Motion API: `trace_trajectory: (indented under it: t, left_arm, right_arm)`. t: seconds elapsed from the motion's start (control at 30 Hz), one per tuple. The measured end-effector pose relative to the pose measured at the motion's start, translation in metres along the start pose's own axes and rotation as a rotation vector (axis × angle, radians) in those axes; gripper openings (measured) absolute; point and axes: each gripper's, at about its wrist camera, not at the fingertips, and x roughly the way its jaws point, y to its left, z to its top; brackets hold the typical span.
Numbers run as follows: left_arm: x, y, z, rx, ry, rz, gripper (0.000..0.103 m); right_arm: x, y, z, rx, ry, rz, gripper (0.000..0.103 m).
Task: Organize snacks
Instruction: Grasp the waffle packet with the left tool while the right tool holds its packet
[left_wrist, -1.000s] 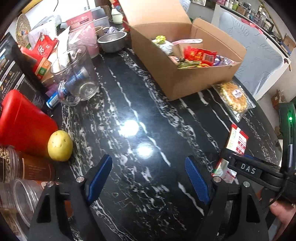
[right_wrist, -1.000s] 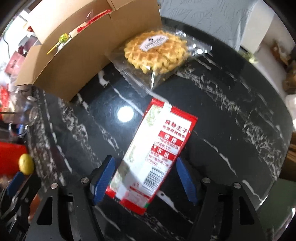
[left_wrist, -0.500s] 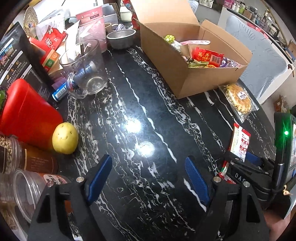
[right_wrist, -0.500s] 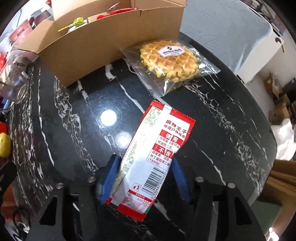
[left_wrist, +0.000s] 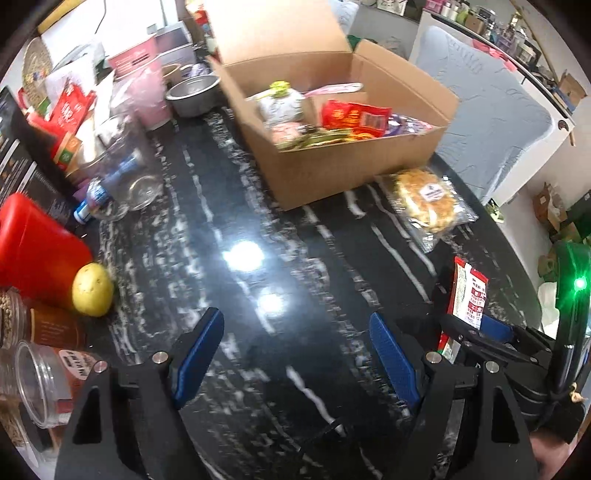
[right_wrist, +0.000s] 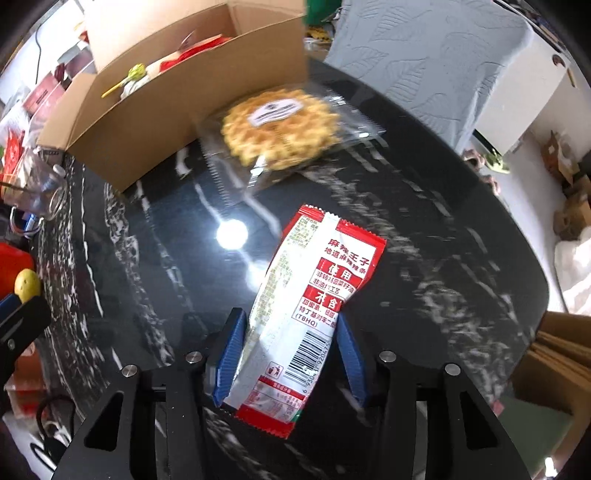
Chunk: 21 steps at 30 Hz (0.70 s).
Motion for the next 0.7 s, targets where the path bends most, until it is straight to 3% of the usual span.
trace_trajectory:
  t: [0.37,0.7]
  left_arm:
    - [0.006,-0.048,0.022,-0.004,0.003,-0.042,0.081]
    - [0.031,-0.082,0.061,-0.08,0.039,-0.081,0.081]
  right_arm:
    - [-0.017,-0.037,0.034,-0.029,-0.015,0.028,0.049]
    - [-0.02,-0.048,0.074,-0.113,-0.043,0.047,0.049]
